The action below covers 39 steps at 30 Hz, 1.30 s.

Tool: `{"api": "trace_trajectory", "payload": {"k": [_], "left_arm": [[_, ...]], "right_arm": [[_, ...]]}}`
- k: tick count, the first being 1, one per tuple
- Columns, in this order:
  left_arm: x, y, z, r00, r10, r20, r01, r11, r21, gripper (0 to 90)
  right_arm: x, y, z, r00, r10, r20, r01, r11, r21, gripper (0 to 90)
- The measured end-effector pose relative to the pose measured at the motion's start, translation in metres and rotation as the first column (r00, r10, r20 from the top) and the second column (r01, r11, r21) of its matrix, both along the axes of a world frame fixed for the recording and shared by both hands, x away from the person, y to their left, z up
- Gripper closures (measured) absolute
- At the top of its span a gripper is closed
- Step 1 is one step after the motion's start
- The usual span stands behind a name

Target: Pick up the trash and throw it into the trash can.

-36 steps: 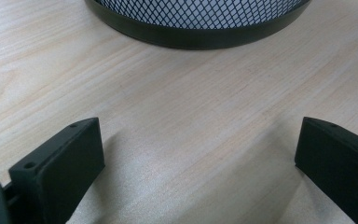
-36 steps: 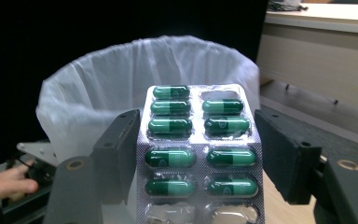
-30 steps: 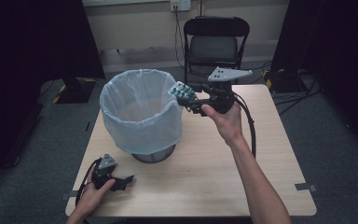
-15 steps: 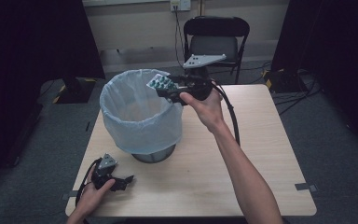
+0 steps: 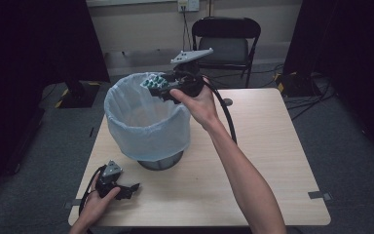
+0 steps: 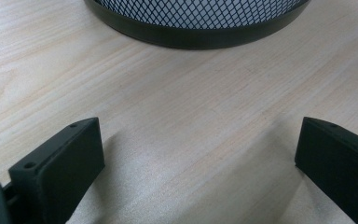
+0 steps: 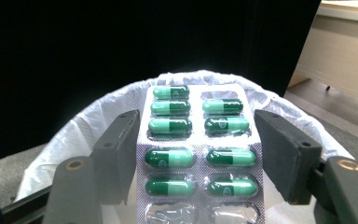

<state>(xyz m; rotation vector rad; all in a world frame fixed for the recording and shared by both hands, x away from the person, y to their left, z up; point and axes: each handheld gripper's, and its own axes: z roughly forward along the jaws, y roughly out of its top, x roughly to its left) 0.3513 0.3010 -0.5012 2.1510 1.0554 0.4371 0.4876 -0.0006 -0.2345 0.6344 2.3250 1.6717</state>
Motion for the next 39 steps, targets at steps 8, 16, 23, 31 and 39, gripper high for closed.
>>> {"api": "trace_trajectory", "payload": {"k": [8,16,23,31,39], "left_arm": [[0.0,0.0,0.0,1.0,-0.001,0.0,0.001,1.0,0.001,0.6],[0.0,0.0,0.0,1.0,-0.001,0.0,0.001,1.0,0.0,0.6],[0.0,0.0,0.0,1.0,-0.001,0.0,0.001,1.0,-0.001,0.6],[0.0,0.0,0.0,1.0,-0.002,0.001,0.002,1.0,-0.002,0.6],[0.0,0.0,0.0,1.0,-0.001,0.001,0.001,1.0,-0.002,0.6]], "right_arm": [[0.005,0.006,-0.005,0.9998,0.002,-0.021,-0.003,0.999,-0.032,28.6],[0.006,0.002,-0.008,0.9995,-0.018,-0.024,0.017,0.999,-0.027,28.6],[0.003,-0.008,-0.009,0.9989,-0.046,-0.011,0.046,0.999,-0.015,29.2],[-0.004,-0.031,-0.012,0.9961,-0.088,0.006,0.087,0.996,0.012,22.7],[-0.013,-0.05,-0.012,0.9914,-0.131,0.007,0.131,0.991,0.013,18.6]]}}
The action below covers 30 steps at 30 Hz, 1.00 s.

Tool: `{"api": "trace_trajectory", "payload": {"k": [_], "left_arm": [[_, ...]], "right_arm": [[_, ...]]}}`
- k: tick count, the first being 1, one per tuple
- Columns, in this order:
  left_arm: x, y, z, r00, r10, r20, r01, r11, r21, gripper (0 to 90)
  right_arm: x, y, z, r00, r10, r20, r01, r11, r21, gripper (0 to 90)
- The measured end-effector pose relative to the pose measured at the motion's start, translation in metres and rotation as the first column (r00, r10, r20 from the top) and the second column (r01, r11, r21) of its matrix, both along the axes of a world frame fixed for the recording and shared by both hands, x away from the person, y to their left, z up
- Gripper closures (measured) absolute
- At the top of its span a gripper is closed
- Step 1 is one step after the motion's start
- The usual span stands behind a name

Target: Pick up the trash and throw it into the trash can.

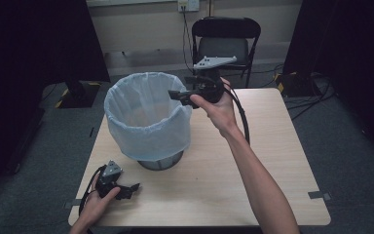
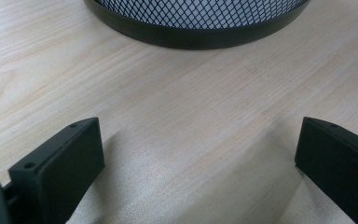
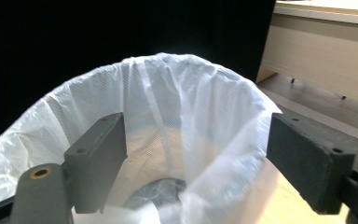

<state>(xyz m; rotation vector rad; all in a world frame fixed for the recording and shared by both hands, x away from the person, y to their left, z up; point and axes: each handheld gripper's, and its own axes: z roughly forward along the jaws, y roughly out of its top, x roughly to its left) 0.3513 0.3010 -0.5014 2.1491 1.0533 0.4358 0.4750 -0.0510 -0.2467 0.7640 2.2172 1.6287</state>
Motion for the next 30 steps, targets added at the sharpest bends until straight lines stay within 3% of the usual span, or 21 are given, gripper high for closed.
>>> {"api": "trace_trajectory", "payload": {"k": [4,11,15,30], "left_arm": [[0.0,0.0,0.0,1.0,0.0,0.0,0.0,1.0,0.0,0.6],[0.0,0.0,0.0,1.0,-0.001,0.0,0.001,1.0,0.0,0.6],[0.0,0.0,0.0,1.0,0.0,0.0,0.0,1.0,-0.001,0.6],[0.0,0.0,0.0,1.0,-0.001,0.0,0.001,1.0,0.0,0.6]], "right_arm": [[-0.006,-0.013,-0.001,0.9992,-0.039,-0.003,0.039,0.999,-0.014,15.5],[-0.015,-0.026,-0.003,0.9988,-0.049,-0.006,0.049,0.999,-0.015,13.9],[-0.02,-0.036,-0.008,0.9979,-0.065,0.008,0.065,0.998,0.013,13.9],[-0.043,-0.075,-0.038,0.9857,-0.168,-0.004,0.168,0.986,-0.004,14.7]]}}
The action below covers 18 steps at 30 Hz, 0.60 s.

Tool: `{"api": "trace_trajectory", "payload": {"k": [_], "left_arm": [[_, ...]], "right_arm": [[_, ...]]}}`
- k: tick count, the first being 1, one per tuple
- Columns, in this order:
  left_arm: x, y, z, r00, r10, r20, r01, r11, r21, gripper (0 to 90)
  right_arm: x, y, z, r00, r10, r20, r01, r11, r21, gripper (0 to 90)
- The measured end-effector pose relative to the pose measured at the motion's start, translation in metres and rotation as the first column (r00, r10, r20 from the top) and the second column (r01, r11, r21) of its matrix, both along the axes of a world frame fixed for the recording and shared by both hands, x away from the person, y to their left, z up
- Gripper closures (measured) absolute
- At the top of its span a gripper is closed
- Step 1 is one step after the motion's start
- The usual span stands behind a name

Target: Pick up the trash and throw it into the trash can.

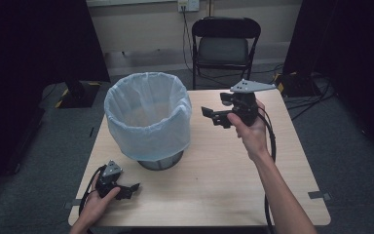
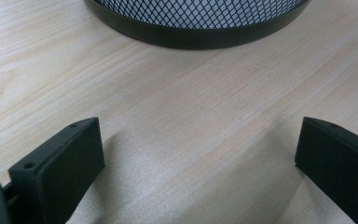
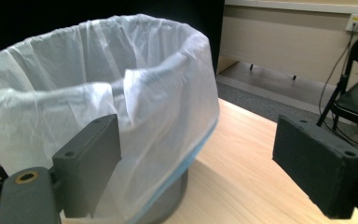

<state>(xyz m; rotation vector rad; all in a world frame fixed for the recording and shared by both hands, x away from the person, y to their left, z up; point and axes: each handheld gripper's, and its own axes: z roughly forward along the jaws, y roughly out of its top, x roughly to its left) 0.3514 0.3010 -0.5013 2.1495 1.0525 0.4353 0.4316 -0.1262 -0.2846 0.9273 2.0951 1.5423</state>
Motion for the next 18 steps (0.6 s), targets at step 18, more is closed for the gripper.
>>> {"api": "trace_trajectory", "payload": {"k": [18], "left_arm": [[0.0,0.0,0.0,1.0,0.0,0.0,0.0,1.0,0.0,0.6]], "right_arm": [[-0.027,-0.044,-0.042,0.9881,-0.152,-0.027,0.15,0.987,-0.06,14.3]]}}
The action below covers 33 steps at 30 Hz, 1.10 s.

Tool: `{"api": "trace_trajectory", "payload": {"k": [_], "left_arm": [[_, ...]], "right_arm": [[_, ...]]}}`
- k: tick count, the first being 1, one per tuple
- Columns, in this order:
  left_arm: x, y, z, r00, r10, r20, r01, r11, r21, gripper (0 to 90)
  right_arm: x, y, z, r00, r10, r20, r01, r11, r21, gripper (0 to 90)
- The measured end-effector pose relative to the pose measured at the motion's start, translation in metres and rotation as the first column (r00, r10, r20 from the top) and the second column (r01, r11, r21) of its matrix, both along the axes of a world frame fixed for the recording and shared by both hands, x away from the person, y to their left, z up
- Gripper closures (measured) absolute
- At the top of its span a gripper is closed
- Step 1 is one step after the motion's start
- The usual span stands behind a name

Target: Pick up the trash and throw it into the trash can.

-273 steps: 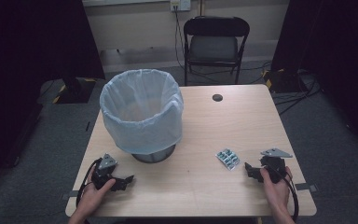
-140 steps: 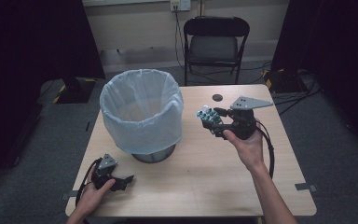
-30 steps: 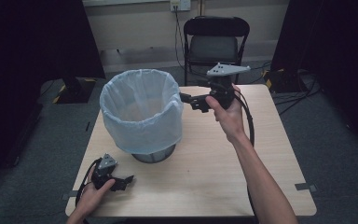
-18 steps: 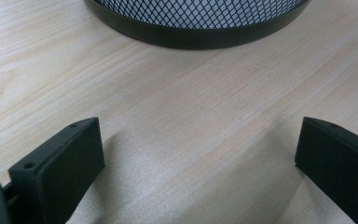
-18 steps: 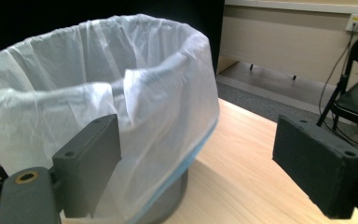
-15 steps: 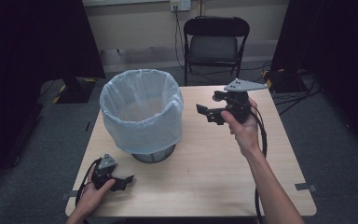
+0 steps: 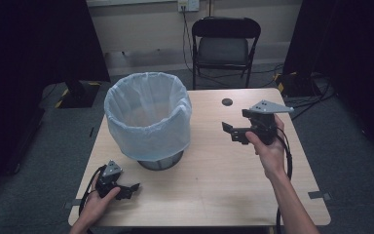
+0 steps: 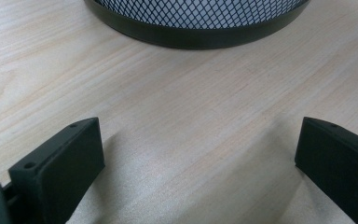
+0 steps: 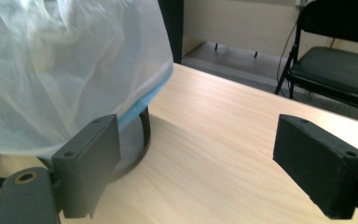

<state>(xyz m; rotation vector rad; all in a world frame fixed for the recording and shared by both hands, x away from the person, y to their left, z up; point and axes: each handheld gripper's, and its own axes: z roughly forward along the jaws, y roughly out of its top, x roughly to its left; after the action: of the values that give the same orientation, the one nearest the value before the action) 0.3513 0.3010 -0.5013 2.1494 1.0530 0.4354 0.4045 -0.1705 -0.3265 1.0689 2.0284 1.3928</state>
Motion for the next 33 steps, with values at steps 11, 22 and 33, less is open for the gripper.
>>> {"api": "trace_trajectory", "payload": {"k": [11,22,33], "left_arm": [[0.0,0.0,0.0,1.0,0.001,0.001,-0.001,1.0,-0.001,0.6],[0.0,0.0,0.0,1.0,0.0,0.001,0.0,1.0,0.0,0.6],[0.0,0.0,0.0,1.0,0.001,0.0,-0.001,1.0,0.0,0.6]], "right_arm": [[-0.022,-0.02,-0.031,0.9978,-0.051,-0.043,0.051,0.999,-0.013,14.8],[-0.033,-0.038,-0.066,0.9892,-0.109,-0.098,0.103,0.992,-0.07,16.7],[-0.045,-0.062,-0.119,0.9618,-0.175,-0.21,0.15,0.98,-0.129,17.8]]}}
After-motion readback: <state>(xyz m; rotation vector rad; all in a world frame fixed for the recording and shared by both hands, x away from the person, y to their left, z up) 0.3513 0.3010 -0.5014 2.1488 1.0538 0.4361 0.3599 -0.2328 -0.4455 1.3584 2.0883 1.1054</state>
